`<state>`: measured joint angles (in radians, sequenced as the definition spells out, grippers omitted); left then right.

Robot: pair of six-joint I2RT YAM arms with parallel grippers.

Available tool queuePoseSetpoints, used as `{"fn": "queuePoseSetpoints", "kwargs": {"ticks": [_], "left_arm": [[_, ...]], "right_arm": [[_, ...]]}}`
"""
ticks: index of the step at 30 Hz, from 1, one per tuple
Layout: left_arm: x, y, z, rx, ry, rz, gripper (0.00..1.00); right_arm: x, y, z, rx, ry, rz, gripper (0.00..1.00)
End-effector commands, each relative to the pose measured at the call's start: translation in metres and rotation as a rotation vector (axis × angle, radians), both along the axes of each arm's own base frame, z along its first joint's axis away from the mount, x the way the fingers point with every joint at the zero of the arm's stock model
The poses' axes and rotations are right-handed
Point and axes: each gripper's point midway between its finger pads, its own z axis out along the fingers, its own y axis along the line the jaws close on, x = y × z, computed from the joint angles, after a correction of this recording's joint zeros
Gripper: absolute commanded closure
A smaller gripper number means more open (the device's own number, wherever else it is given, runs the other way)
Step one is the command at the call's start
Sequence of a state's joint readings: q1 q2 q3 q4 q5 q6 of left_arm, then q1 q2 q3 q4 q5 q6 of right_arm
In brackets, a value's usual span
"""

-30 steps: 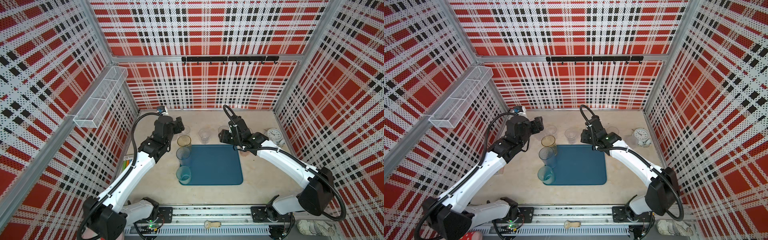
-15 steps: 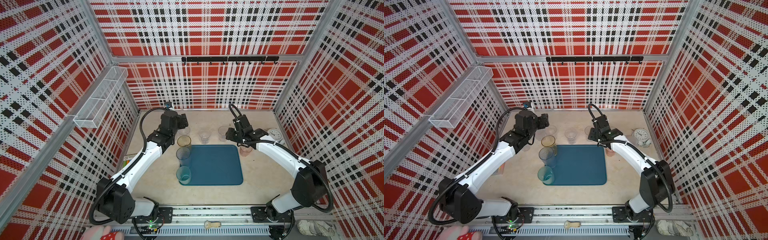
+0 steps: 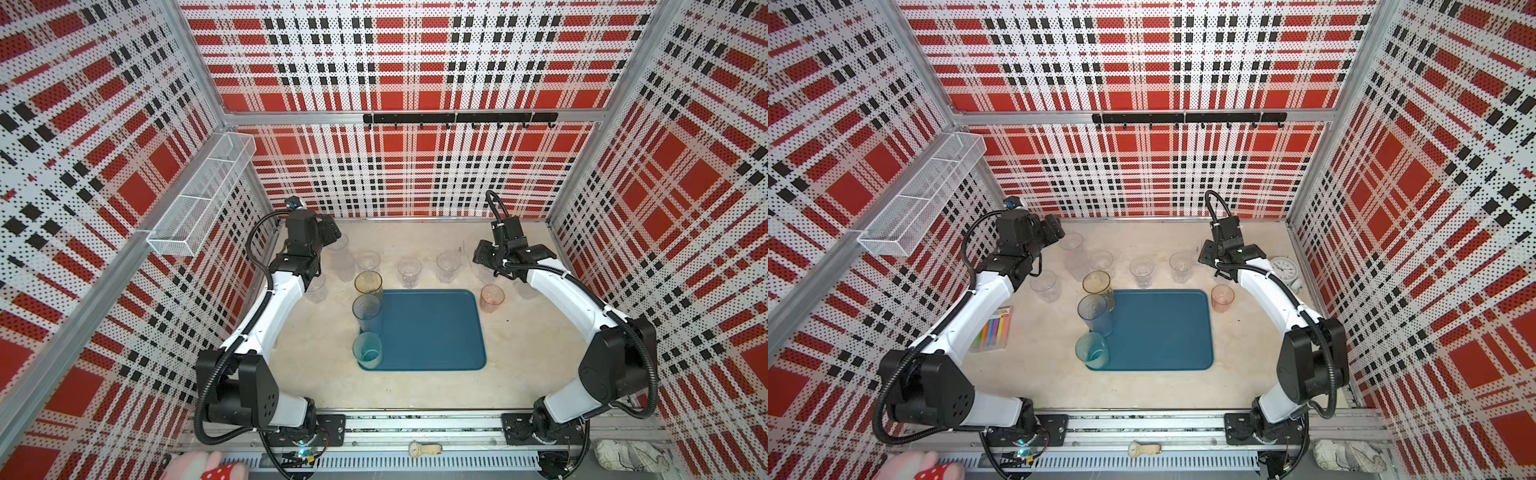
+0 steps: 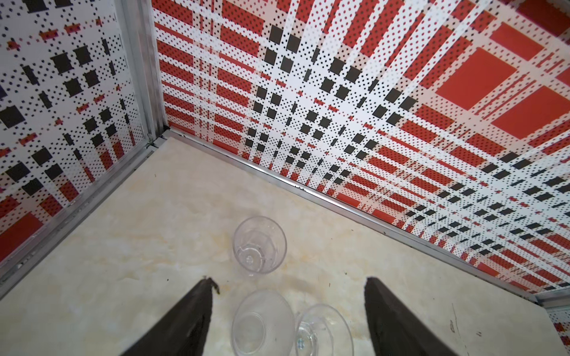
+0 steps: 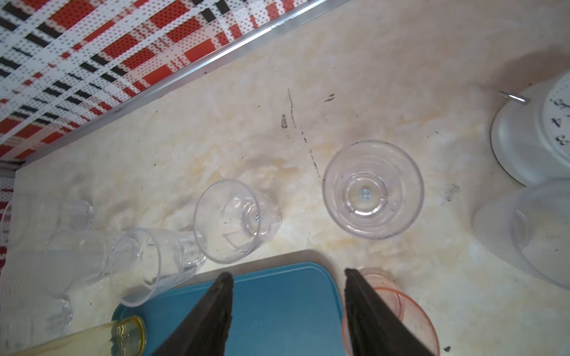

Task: Place the glasses into the tray
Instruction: Pick up the glass from the top-center of the table.

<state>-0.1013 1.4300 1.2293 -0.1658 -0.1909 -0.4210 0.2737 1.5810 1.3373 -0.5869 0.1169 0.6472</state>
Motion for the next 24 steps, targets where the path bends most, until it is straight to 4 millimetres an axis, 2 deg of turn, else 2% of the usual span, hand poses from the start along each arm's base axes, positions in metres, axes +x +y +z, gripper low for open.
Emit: {"fn": "queuePoseSetpoints", "kwargs": {"ticks": [1, 5, 8, 10, 13, 16, 20, 24], "left_arm": [[0.002, 0.017, -0.005, 0.035, 0.001, 0.072, 0.17], [-0.002, 0.043, -0.011, 0.005, -0.003, 0.162, 0.11], [-0.013, 0.071, -0.015, -0.072, -0.035, 0.239, 0.0], [-0.023, 0.093, -0.019, -0.143, -0.048, 0.292, 0.02], [-0.038, 0.112, -0.025, -0.215, -0.065, 0.296, 0.02], [-0.041, 0.108, -0.026, -0.252, -0.098, 0.217, 0.02], [-0.039, 0.096, -0.028, -0.2, -0.065, 0.191, 0.02], [-0.033, 0.068, -0.025, -0.114, -0.048, 0.147, 0.02]], "right_arm": [[0.0, -0.005, -0.013, -0.03, 0.049, 0.015, 0.33], [0.01, 0.012, -0.023, 0.019, 0.086, 0.053, 0.32], [0.022, 0.029, -0.023, 0.023, 0.073, 0.071, 0.31], [0.03, 0.04, -0.028, 0.017, 0.083, 0.088, 0.31], [0.04, 0.051, -0.041, 0.013, 0.115, 0.107, 0.31], [0.048, 0.061, -0.051, 0.039, 0.129, 0.127, 0.33], [0.052, 0.075, -0.062, 0.04, 0.153, 0.159, 0.37], [0.053, 0.075, -0.078, 0.028, 0.181, 0.152, 0.41]]}}
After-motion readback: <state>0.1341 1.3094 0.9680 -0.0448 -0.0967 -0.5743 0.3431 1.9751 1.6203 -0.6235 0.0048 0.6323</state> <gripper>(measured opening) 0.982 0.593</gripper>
